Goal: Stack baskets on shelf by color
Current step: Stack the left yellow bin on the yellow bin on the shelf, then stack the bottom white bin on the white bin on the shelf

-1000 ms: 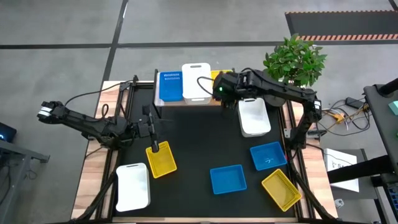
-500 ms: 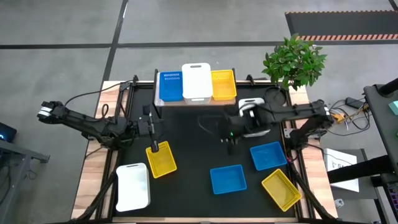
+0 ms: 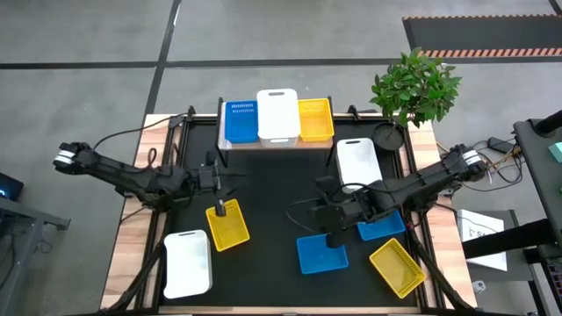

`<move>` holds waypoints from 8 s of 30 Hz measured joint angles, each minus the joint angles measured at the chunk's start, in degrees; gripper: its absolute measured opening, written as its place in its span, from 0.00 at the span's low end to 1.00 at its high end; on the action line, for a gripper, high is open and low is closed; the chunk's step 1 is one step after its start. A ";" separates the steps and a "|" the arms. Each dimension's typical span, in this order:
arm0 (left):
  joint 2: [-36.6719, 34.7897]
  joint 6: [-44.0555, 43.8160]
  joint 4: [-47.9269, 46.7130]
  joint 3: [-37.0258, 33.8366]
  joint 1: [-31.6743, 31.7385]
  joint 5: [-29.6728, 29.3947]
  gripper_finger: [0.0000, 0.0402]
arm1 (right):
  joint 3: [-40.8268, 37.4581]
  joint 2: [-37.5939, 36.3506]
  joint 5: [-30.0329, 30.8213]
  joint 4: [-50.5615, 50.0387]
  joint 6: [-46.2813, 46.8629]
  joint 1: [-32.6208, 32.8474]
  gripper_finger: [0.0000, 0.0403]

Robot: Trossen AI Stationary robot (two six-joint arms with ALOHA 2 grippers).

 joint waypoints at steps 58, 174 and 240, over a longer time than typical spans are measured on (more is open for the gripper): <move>-2.72 -2.28 -8.57 -0.02 -4.55 -6.21 0.23 | 42.31 52.85 -23.86 23.03 -12.14 -6.92 0.48; -1.64 -1.93 -8.67 -0.02 -4.50 -6.14 0.23 | 9.61 2.52 -25.51 -8.41 -24.59 -48.53 0.08; 6.80 -11.34 -5.13 0.02 -5.90 -2.53 0.23 | -15.20 -1.49 -19.17 27.84 -10.71 -4.14 0.03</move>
